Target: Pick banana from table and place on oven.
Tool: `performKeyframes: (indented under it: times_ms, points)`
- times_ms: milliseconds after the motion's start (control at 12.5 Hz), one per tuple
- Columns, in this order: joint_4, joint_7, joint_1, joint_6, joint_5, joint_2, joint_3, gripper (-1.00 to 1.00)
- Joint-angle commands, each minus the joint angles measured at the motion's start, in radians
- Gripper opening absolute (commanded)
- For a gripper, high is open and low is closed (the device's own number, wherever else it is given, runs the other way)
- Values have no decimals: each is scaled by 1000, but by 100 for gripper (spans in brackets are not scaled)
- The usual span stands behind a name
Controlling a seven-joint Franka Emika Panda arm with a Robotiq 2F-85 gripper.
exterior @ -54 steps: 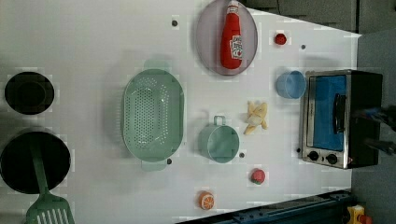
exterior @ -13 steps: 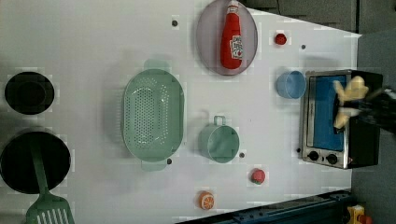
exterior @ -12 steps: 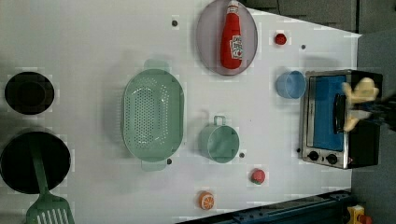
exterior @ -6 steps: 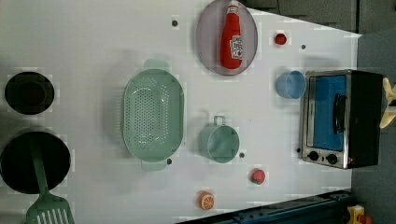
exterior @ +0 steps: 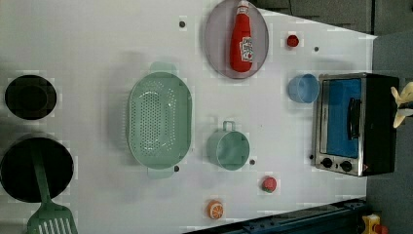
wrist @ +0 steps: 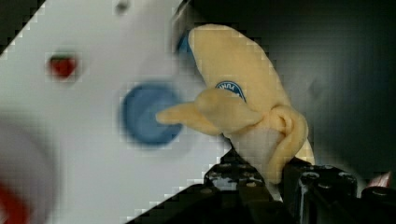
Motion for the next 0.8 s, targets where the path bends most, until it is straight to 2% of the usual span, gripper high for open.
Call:
performKeyframes:
  times_ms: [80,320,800]
  points:
    - [21,-310,-39,40,24,18,-144,-58]
    - [20,-345,-42,42,57,91,-187,-53]
    - [19,-345,-42,75,65,122,-185,79]
